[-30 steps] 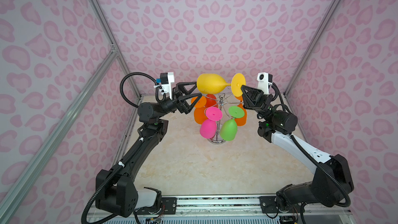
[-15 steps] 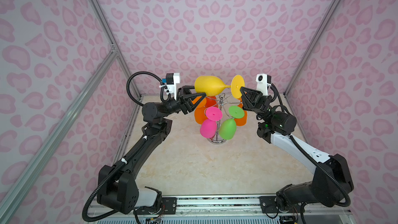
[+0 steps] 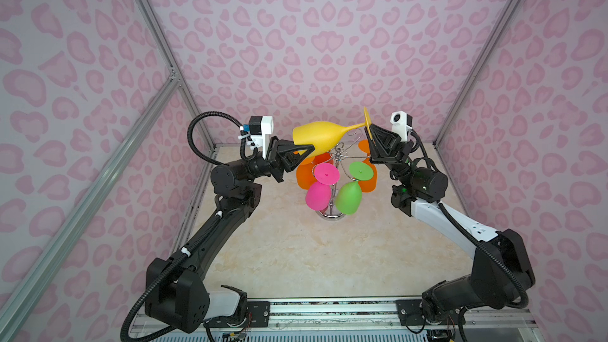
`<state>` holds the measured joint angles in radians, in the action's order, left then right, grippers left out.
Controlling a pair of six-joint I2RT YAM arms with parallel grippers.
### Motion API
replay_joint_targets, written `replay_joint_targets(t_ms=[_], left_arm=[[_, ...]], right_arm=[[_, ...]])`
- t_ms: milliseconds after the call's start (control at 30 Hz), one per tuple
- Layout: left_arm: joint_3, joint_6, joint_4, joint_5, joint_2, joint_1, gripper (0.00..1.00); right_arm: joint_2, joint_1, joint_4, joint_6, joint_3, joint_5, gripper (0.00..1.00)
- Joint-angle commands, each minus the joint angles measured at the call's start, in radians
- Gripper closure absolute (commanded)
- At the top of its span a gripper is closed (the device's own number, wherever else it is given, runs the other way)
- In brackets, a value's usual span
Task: Take the wine glass off the wine glass rack
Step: 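Grasp the yellow glass bowl with the left gripper while the right gripper releases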
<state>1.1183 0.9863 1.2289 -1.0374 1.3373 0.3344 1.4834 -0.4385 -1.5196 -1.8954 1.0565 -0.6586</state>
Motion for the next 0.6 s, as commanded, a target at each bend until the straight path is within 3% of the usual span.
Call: replay_joint_targets(t_ms=[0, 167, 267, 333, 433, 500, 567], left_arm=[[-0.002, 0.002, -0.019, 0.064, -0.018, 0.000, 0.98], [0.011, -0.032, -0.054, -0.006, -0.093, 0.036, 0.98], [0.011, -0.116, -0.147, -0.060, -0.153, 0.066, 0.98], [0.015, -0.220, -0.309, -0.077, -0.195, 0.082, 0.98], [0.053, -0.522, -0.742, -0.043, -0.263, 0.119, 0.98], [0.099, -0.752, -1.060, 0.026, -0.293, 0.162, 0.98], [0.159, -0.924, -1.337, 0.100, -0.303, 0.208, 0.98]], right_arm=[[0.008, 0.010, -0.039, 0.027, 0.001, -0.105, 0.72], [-0.007, 0.095, -0.030, 0.028, -0.001, -0.132, 0.49], [-0.051, 0.178, 0.046, 0.068, -0.018, -0.160, 0.46], [-0.104, 0.234, 0.165, 0.145, -0.034, -0.192, 0.45], [-0.222, 0.310, 0.488, 0.368, -0.048, -0.232, 0.43], [-0.317, 0.352, 0.821, 0.591, -0.040, -0.205, 0.40], [-0.407, 0.374, 1.260, 0.896, 0.019, -0.113, 0.39]])
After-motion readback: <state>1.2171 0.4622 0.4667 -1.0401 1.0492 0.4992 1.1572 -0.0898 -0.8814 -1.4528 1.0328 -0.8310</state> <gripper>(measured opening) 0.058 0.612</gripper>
